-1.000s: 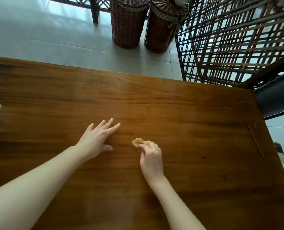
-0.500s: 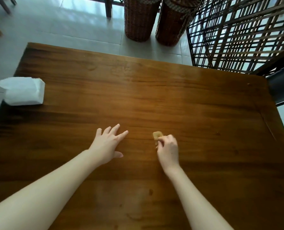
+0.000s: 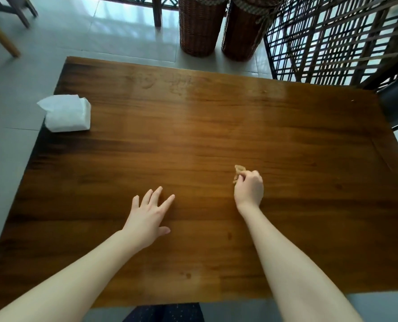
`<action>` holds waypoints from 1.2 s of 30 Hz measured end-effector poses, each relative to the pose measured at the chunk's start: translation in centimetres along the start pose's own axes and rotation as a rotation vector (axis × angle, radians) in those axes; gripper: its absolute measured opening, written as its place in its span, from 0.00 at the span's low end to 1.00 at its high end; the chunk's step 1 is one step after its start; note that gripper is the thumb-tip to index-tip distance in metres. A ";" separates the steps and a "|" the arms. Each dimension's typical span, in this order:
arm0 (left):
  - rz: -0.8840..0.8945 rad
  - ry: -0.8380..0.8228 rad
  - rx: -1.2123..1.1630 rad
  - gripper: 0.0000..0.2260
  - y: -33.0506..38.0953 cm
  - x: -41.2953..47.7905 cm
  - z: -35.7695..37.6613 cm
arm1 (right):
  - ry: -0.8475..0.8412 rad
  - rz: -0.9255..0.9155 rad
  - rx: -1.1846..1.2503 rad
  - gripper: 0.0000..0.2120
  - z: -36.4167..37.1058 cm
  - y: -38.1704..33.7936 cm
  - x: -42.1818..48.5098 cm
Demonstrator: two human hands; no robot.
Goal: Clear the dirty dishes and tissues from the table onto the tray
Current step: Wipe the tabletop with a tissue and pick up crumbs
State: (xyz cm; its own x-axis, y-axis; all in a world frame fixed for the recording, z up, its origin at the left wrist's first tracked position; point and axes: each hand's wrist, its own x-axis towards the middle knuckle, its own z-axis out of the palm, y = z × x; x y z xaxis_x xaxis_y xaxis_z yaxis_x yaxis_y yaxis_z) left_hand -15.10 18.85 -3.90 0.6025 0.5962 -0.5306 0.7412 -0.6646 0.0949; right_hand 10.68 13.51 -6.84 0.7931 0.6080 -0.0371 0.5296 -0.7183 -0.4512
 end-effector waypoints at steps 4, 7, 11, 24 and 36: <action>-0.026 -0.003 -0.030 0.39 -0.7 -1.9 2.0 | -0.075 -0.123 0.026 0.10 2.1 -3.1 -2.4; -0.025 -0.004 -0.034 0.39 -1.0 -3.1 3.0 | -0.172 -0.326 0.009 0.09 3.1 -4.6 -5.8; -0.023 0.027 -0.035 0.40 -1.4 -4.1 3.6 | -0.227 -0.499 -0.055 0.08 0.9 -1.2 -8.7; -0.057 0.038 -0.112 0.37 -2.2 -7.1 5.7 | -0.180 -0.111 0.031 0.09 -1.0 3.1 -20.3; -0.049 0.067 -0.123 0.35 -3.3 -9.6 7.1 | -0.131 -0.037 0.042 0.09 -2.8 5.8 -22.6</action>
State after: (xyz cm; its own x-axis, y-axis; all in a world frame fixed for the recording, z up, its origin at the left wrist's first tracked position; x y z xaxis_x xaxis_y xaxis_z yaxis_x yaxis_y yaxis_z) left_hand -25.40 12.12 -5.16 0.5799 0.6583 -0.4799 0.7985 -0.5761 0.1747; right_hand -3.37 -5.32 -6.10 0.7254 0.6750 -0.1348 0.5426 -0.6813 -0.4913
